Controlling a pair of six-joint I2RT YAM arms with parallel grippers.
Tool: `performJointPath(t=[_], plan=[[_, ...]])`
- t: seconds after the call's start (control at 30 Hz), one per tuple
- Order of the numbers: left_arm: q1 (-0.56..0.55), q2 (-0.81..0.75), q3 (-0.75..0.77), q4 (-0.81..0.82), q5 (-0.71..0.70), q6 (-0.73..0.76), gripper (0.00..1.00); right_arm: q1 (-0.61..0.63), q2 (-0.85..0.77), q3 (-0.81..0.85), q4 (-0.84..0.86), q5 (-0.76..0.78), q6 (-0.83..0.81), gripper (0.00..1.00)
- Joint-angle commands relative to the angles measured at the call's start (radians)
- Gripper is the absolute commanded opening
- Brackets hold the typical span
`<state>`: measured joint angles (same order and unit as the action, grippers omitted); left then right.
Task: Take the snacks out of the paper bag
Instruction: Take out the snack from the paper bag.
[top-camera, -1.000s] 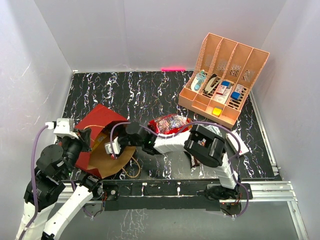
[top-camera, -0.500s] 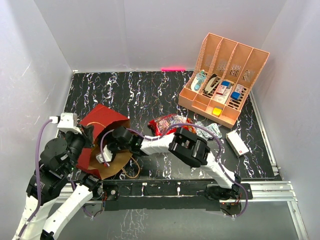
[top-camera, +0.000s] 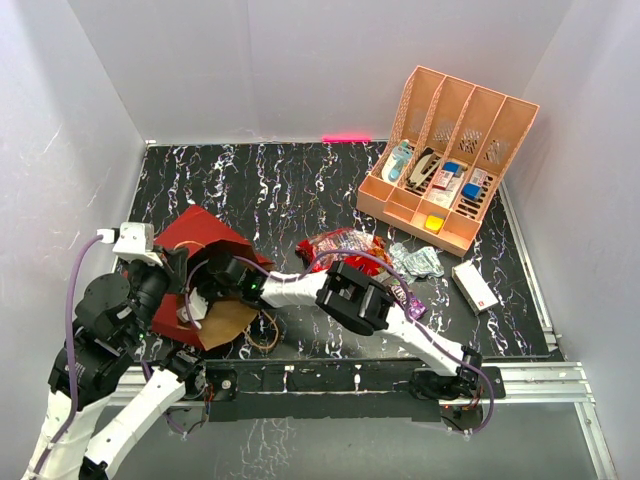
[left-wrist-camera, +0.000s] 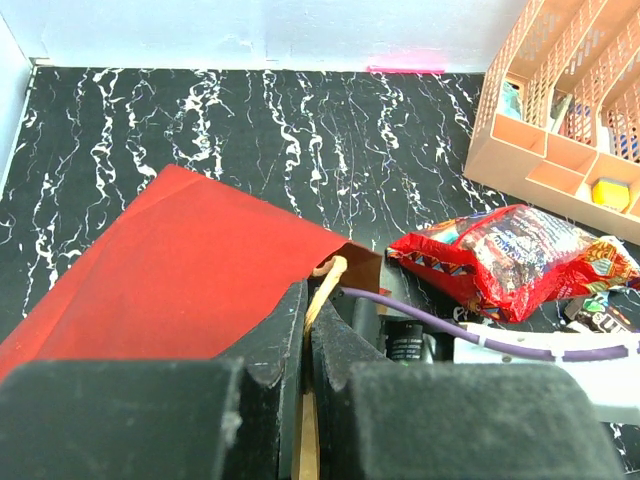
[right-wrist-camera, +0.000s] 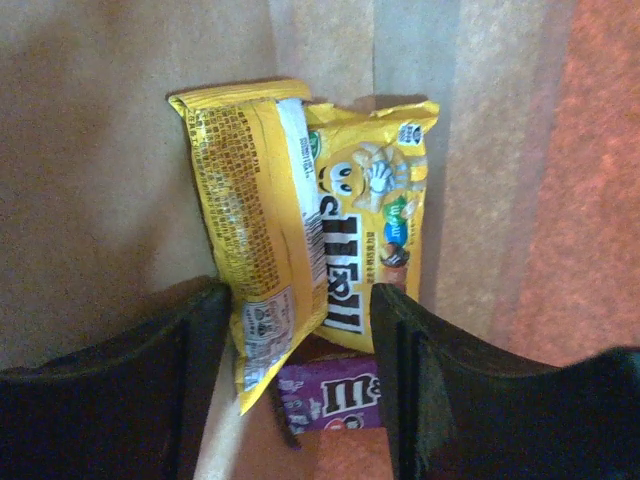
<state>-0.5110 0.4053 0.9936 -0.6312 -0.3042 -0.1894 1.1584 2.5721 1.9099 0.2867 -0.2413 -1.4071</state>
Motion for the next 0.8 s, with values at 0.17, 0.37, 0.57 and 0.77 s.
performJointPath(t=[0.17, 0.37, 0.57, 0.77], plan=[[-0.004, -0.001, 0.031, -0.006, -0.004, -0.011, 0.00, -0.014, 0.073, 0.122, 0.094, 0.116, 0.069, 0.34], [-0.004, -0.017, -0.016, 0.012, -0.033, -0.048, 0.00, -0.048, -0.010, 0.030, 0.130, 0.170, 0.102, 0.11], [-0.004, -0.019, -0.071, 0.018, -0.089, -0.099, 0.00, -0.090, -0.143, -0.143, 0.210, 0.215, 0.174, 0.08], [-0.004, -0.038, -0.102, 0.014, -0.133, -0.147, 0.00, -0.097, -0.281, -0.354, 0.246, 0.225, 0.196, 0.08]])
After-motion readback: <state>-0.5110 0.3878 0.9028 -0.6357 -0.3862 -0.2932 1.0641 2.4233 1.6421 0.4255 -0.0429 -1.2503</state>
